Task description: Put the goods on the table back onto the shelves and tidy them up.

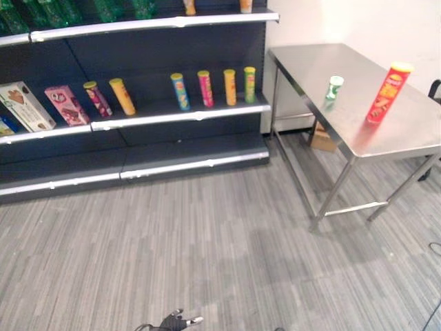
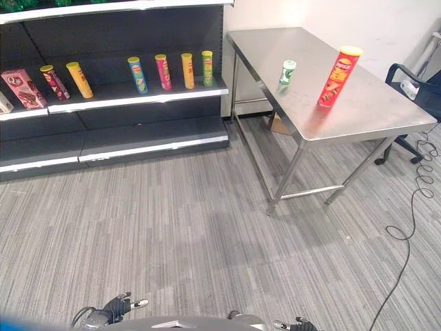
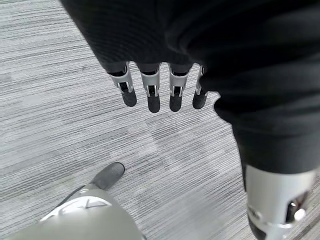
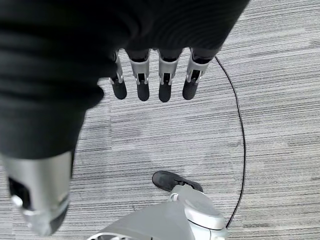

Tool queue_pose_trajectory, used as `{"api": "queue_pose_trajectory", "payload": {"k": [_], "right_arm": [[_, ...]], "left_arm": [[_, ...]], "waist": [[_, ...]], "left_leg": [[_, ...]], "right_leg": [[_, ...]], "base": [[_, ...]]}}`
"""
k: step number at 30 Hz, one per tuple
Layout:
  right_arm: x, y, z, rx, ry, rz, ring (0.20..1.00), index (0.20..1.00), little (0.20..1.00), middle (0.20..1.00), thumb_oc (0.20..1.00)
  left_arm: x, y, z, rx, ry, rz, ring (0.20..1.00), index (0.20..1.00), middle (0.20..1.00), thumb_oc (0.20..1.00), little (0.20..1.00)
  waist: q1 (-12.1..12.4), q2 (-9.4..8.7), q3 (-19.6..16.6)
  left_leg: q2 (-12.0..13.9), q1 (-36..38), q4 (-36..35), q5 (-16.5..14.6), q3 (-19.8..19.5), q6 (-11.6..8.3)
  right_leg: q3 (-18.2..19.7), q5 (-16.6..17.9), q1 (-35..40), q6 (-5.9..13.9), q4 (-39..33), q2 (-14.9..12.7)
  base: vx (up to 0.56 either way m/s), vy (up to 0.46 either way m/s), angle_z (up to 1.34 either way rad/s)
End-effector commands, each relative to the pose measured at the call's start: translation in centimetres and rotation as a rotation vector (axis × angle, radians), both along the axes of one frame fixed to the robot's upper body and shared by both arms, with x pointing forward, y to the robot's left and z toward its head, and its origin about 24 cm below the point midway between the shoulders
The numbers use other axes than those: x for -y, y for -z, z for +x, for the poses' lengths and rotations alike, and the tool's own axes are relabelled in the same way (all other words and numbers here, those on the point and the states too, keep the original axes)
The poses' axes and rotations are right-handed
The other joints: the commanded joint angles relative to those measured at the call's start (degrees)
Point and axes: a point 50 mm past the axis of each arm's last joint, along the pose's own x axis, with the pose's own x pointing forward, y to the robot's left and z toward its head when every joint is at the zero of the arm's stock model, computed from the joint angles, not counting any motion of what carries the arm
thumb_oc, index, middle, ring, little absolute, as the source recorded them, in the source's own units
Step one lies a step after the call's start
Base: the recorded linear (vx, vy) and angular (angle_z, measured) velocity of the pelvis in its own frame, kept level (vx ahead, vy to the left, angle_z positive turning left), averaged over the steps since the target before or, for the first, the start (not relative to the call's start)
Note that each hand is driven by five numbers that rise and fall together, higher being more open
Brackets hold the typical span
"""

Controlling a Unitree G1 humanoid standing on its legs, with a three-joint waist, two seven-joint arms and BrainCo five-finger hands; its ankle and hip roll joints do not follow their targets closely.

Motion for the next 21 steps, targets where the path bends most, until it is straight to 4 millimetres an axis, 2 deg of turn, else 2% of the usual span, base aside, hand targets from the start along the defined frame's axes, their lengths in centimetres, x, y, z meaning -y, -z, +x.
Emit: {"api": "queue_pose_trajectory", "payload": {"k": [1, 6, 10, 11, 12, 14, 15, 16, 17, 19, 20, 21], "right_arm": [[1.0, -0.6, 2.1, 0.030, -0.068, -0.045, 1.000, 1.000, 1.000, 1.000, 1.000], [1.0, -0.7, 2.6, 0.046, -0.072, -0.045, 1.000, 1.000, 1.000, 1.000, 1.000], [0.8, -0.7, 3.0, 0.057, -0.087, -0.038, 1.000, 1.000, 1.000, 1.000, 1.000], [0.7, -0.8, 3.3, 0.067, -0.093, -0.035, 1.000, 1.000, 1.000, 1.000, 1.000], [0.6, -0.9, 3.6, 0.079, -0.095, -0.033, 1.000, 1.000, 1.000, 1.000, 1.000], [0.8, -1.0, 3.9, 0.090, -0.094, -0.041, 1.000, 1.000, 1.000, 1.000, 1.000], [1.1, -1.2, 4.1, 0.095, -0.088, -0.048, 1.000, 1.000, 1.000, 1.000, 1.000], [1.2, -1.2, 4.1, 0.095, -0.086, -0.052, 1.000, 1.000, 1.000, 1.000, 1.000], [1.3, -1.2, 4.1, 0.096, -0.081, -0.057, 1.000, 1.000, 1.000, 1.000, 1.000], [1.4, -1.2, 4.1, 0.095, -0.077, -0.057, 1.000, 1.000, 1.000, 1.000, 1.000], [1.5, -1.3, 4.1, 0.096, -0.074, -0.059, 1.000, 1.000, 1.000, 1.000, 1.000], [1.7, -1.5, 4.7, 0.116, -0.074, -0.064, 1.000, 1.000, 1.000, 1.000, 1.000]], "left_arm": [[-0.5, -0.5, 2.1, 0.026, 0.047, 0.040, 1.000, 1.000, 1.000, 1.000, 1.000], [-0.6, -0.6, 2.3, 0.037, 0.038, 0.040, 1.000, 1.000, 1.000, 1.000, 1.000], [-0.8, -0.8, 2.5, 0.049, 0.026, 0.037, 1.000, 1.000, 1.000, 1.000, 1.000], [-0.8, -0.8, 2.7, 0.055, 0.019, 0.033, 1.000, 1.000, 1.000, 1.000, 1.000], [-0.8, -0.8, 2.7, 0.059, 0.010, 0.033, 1.000, 1.000, 1.000, 1.000, 1.000], [-0.7, -0.9, 3.0, 0.074, -0.007, 0.029, 1.000, 1.000, 1.000, 1.000, 1.000], [-0.5, -0.9, 3.3, 0.085, -0.014, 0.025, 1.000, 1.000, 1.000, 1.000, 1.000], [-0.4, -0.9, 3.3, 0.088, -0.021, 0.020, 1.000, 1.000, 1.000, 1.000, 1.000], [-0.2, -0.9, 3.4, 0.093, -0.038, 0.012, 1.000, 1.000, 1.000, 1.000, 1.000], [-0.1, -0.8, 3.2, 0.092, -0.050, 0.006, 1.000, 1.000, 1.000, 1.000, 1.000], [0.0, -0.7, 3.1, 0.089, -0.059, 0.003, 1.000, 1.000, 1.000, 1.000, 1.000], [0.0, -0.7, 2.9, 0.083, -0.065, 0.004, 1.000, 1.000, 1.000, 1.000, 1.000]], "waist": [[-0.87, -0.50, 0.20], [-0.67, -0.54, 0.41], [-0.54, -1.22, 0.93], [-0.39, -1.47, 1.89], [-0.07, -1.66, 2.58], [0.54, -1.88, 3.83], [0.84, -2.01, 4.52], [0.66, -2.12, 4.52], [0.87, -1.99, 4.86], [0.89, -1.92, 4.60], [0.93, -1.81, 4.50], [1.28, -0.93, 4.60]], "left_leg": [[4.99, -2.38, 1.55, 3.15, -0.02, -6.41], [5.49, -2.68, 2.48, 3.09, 0.55, -6.62], [7.07, -5.28, 9.03, 1.62, 0.20, -7.50], [8.87, -7.99, 15.17, 1.16, -0.62, -8.00], [9.46, -9.36, 18.77, 1.81, -1.80, -8.17], [9.69, -13.01, 25.97, 4.03, -5.88, -8.76], [8.80, -15.75, 29.15, 5.88, -9.15, -9.22], [7.75, -17.91, 29.74, 6.28, -11.22, -8.92], [7.21, -19.10, 28.63, 5.39, -12.23, -8.34], [7.00, -19.17, 25.30, 4.87, -12.44, -7.66], [7.68, -19.27, 22.12, 4.51, -12.16, -7.29], [10.44, -20.28, 13.72, 8.10, -11.27, -7.89]], "right_leg": [[-2.48, -2.71, -1.19, 4.46, 0.77, -2.61], [-2.25, -2.66, -1.52, 4.38, 0.77, -2.46], [-2.05, -3.20, -0.93, 3.48, 0.77, -2.02], [-1.74, -3.96, -0.59, 2.56, 0.95, -1.52], [-1.32, -4.19, -0.29, 1.97, 1.05, -1.23], [-0.94, -4.45, -0.14, 0.97, 1.51, -0.81], [-0.99, -4.54, -0.14, 0.60, 1.71, -0.74], [-1.16, -4.69, -0.41, 0.54, 1.85, -0.99], [-1.03, -4.91, -0.10, 0.75, 1.71, -1.11], [-0.92, -5.21, -0.18, 1.07, 1.67, -1.41], [-0.74, -5.57, -0.14, 1.40, 1.70, -1.68], [-0.27, -6.50, 0.16, 2.10, 1.72, -1.84]], "base": [[-0.01, -0.039, 0.00], [0.00, -0.044, -0.01], [-0.01, -0.091, -0.03], [-0.02, -0.164, -0.01], [-0.02, -0.157, -0.01], [0.00, -0.094, -0.08], [0.03, -0.042, -0.15], [0.07, 0.004, -0.11], [0.13, 0.052, -0.04], [0.12, 0.061, 0.05], [0.23, 0.163, 0.11], [0.33, 0.219, 0.06]]}}
